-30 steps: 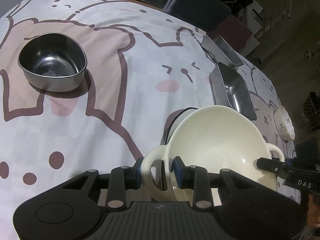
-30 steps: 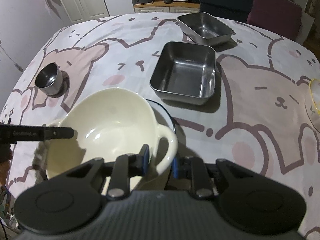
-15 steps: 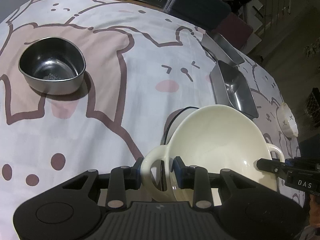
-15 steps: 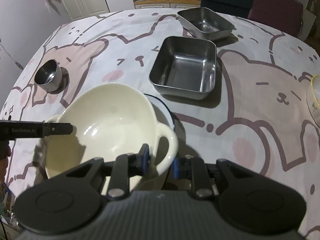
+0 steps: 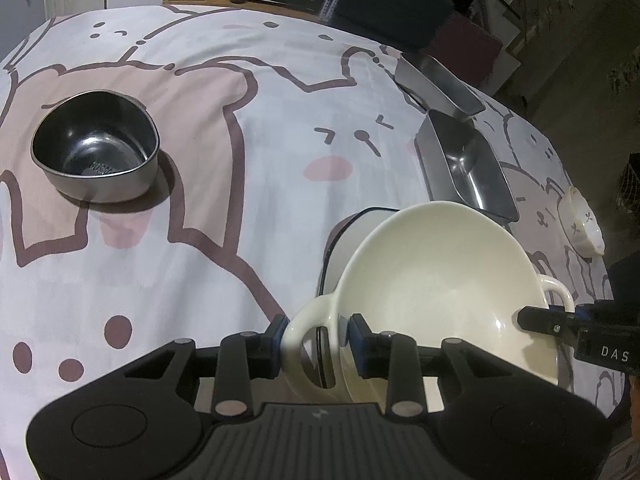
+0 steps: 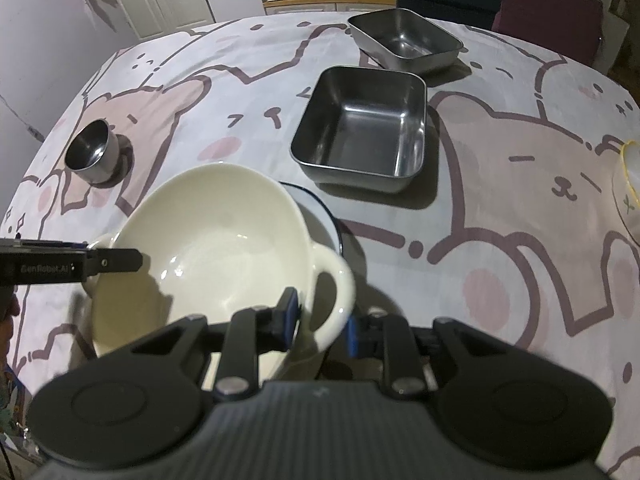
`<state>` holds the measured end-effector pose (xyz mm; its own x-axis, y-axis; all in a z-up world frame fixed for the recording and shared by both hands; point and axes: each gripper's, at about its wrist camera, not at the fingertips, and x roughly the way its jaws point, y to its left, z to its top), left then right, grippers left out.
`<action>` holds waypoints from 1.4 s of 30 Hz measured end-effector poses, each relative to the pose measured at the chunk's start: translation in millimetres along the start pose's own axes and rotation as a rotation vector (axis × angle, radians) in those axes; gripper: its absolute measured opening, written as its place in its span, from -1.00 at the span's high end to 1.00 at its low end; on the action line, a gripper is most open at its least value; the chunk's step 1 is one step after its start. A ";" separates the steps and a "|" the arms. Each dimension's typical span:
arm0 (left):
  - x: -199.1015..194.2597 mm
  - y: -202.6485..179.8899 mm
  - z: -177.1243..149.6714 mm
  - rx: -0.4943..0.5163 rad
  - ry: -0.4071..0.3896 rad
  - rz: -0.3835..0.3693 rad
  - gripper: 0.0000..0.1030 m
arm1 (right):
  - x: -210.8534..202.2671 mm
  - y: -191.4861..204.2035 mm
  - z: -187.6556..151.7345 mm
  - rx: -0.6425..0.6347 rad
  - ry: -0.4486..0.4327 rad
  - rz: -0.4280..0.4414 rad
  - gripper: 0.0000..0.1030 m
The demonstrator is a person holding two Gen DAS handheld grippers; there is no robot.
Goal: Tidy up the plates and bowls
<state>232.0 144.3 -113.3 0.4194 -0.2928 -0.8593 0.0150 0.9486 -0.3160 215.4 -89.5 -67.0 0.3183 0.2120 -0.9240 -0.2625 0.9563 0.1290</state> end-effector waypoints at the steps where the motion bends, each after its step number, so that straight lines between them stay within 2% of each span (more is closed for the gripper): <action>1: 0.0 -0.5 0.1 0.002 0.000 0.002 0.32 | 0.1 0.1 -0.1 0.001 0.001 0.000 0.44; 13: -1.7 -11.3 1.0 0.072 -0.001 0.057 0.28 | 2.4 -1.6 -0.8 0.006 0.008 0.013 0.43; 17: -3.0 -15.5 0.3 0.096 -0.009 0.072 0.28 | 5.3 0.5 -0.1 -0.016 0.020 -0.005 0.34; 19: -3.3 -14.9 0.3 0.093 -0.010 0.073 0.28 | 7.3 3.3 -1.0 -0.033 0.026 -0.020 0.32; 37: -5.7 -15.2 0.3 0.102 -0.009 0.079 0.24 | 15.2 -9.2 -0.1 0.024 0.051 0.024 0.32; 42: -6.0 -15.8 0.1 0.101 -0.002 0.089 0.21 | 17.2 -16.7 0.1 0.061 0.059 0.049 0.25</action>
<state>229.3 131.1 -103.0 0.4249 -0.2072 -0.8812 0.0693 0.9780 -0.1966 225.3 -101.8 -84.9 0.2520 0.2481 -0.9354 -0.2198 0.9560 0.1943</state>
